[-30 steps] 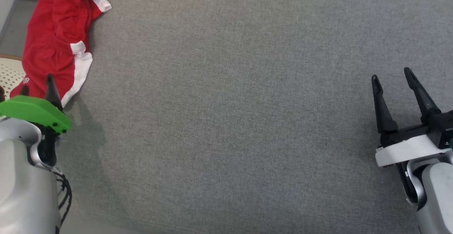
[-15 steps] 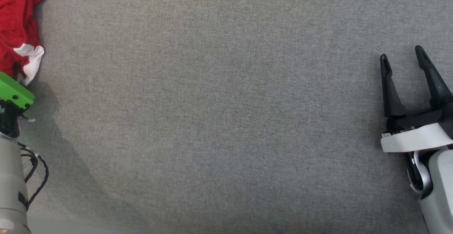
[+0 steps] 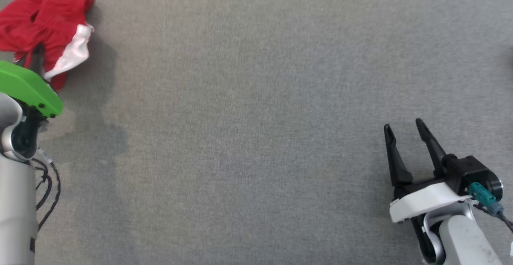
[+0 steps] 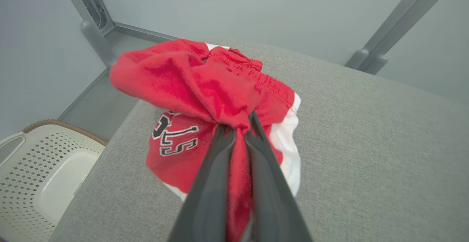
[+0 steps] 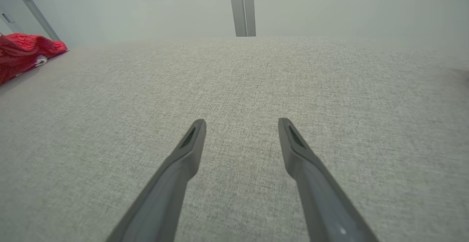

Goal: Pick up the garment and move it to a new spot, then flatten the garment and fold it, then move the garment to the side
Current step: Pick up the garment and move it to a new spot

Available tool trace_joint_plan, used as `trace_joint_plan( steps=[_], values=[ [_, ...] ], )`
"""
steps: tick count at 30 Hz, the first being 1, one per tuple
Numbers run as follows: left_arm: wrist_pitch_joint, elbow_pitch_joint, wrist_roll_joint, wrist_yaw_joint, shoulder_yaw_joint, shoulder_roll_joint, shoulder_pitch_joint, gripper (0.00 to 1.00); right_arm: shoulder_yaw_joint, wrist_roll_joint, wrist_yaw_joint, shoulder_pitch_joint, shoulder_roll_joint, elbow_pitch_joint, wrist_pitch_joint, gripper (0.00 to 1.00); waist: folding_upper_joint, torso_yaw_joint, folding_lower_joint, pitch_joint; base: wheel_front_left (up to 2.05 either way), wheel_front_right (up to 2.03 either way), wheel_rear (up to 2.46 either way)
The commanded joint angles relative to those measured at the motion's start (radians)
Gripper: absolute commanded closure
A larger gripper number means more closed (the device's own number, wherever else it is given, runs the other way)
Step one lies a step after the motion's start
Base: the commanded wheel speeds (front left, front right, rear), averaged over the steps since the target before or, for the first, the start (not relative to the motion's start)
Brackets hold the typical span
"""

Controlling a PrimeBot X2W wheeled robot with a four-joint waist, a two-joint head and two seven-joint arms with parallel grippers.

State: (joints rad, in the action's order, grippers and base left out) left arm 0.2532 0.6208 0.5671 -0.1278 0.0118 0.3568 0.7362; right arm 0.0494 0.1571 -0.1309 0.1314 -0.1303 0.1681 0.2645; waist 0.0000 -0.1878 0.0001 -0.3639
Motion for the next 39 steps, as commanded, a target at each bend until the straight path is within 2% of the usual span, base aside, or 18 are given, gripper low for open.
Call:
trace_joint_plan(
  steps=[1,4,6,11,15,18,19,21,24,27,32,37,38,39],
  values=[
    [0.036,-0.096,0.039,-0.004,0.017,0.005,-0.049,1.0,0.0,0.005,0.0,-0.025,0.011,0.005,0.0,0.0,0.0,0.073,-0.0001,0.144,0.0,0.0,0.0],
    [0.128,-0.324,0.108,-0.004,0.033,-0.011,-0.135,1.0,-0.002,0.009,0.0,-0.046,0.029,0.01,0.0,0.0,0.0,0.112,-0.0001,0.189,0.0,0.0,0.0],
    [0.2,-0.491,0.17,0.009,0.043,-0.047,-0.188,1.0,-0.008,0.011,0.0,-0.058,0.04,0.009,0.0,0.0,0.0,0.137,-0.0001,0.206,0.0,0.0,0.0],
    [0.347,-0.864,0.317,0.098,0.103,-0.174,-0.301,1.0,-0.017,0.015,0.0,-0.07,0.054,0.004,0.0,0.0,0.0,0.201,-0.0001,0.216,0.0,0.0,0.0],
    [0.379,-1.03,0.399,0.168,0.202,-0.272,-0.346,1.0,-0.026,0.016,0.0,-0.07,0.062,0.0,0.0,0.0,0.0,0.244,-0.0001,0.207,0.0,0.0,0.0],
    [0.322,-1.075,0.472,0.225,0.288,-0.299,-0.355,1.0,-0.036,0.016,0.0,-0.068,0.066,-0.002,0.0,0.0,0.0,0.27,-0.0001,0.198,0.0,0.0,0.0],
    [0.29,-1.075,0.481,0.24,0.308,-0.302,-0.351,1.0,-0.036,0.015,0.0,-0.067,0.067,-0.002,0.0,0.0,0.0,0.277,-0.0001,0.196,0.0,0.0,0.0],
    [0.179,-1.055,0.578,0.288,0.351,-0.304,-0.348,1.0,-0.037,0.014,0.0,-0.064,0.069,-0.002,0.0,0.0,0.0,0.293,-0.0001,0.189,0.0,0.0,0.0],
    [0.045,-0.947,0.686,0.335,0.399,-0.303,-0.354,1.0,-0.035,0.016,0.0,-0.057,0.07,0.002,0.0,0.0,0.0,0.312,-0.0001,0.181,0.0,0.0,0.0],
    [-0.029,-0.762,0.667,0.345,0.415,-0.302,-0.38,1.0,-0.028,0.015,0.0,-0.053,0.072,0.007,0.0,0.0,0.0,0.323,-0.0001,0.178,0.0,0.0,0.0],
    [-0.13,-0.428,0.625,0.299,0.408,-0.295,-0.423,1.0,-0.027,0.014,0.0,-0.048,0.074,0.015,0.0,0.0,0.0,0.328,-0.0001,0.173,0.0,0.0,0.0],
    [-0.196,-0.227,0.631,0.218,0.419,-0.3,-0.425,1.0,-0.033,0.005,0.0,-0.055,0.067,0.022,0.0,0.0,0.0,0.307,-0.0001,0.184,0.0,0.0,0.0],
    [-0.211,-0.205,0.626,0.198,0.426,-0.301,-0.416,0.84,-0.033,0.003,0.0,-0.057,0.065,0.023,0.0,0.0,0.0,0.301,-0.0001,0.187,0.0,0.0,0.0],
    [-0.228,-0.189,0.616,0.184,0.434,-0.302,-0.408,0.63,-0.035,0.003,0.0,-0.059,0.063,0.024,0.0,0.0,0.0,0.295,-0.0001,0.191,0.0,0.0,0.0]
  ],
)
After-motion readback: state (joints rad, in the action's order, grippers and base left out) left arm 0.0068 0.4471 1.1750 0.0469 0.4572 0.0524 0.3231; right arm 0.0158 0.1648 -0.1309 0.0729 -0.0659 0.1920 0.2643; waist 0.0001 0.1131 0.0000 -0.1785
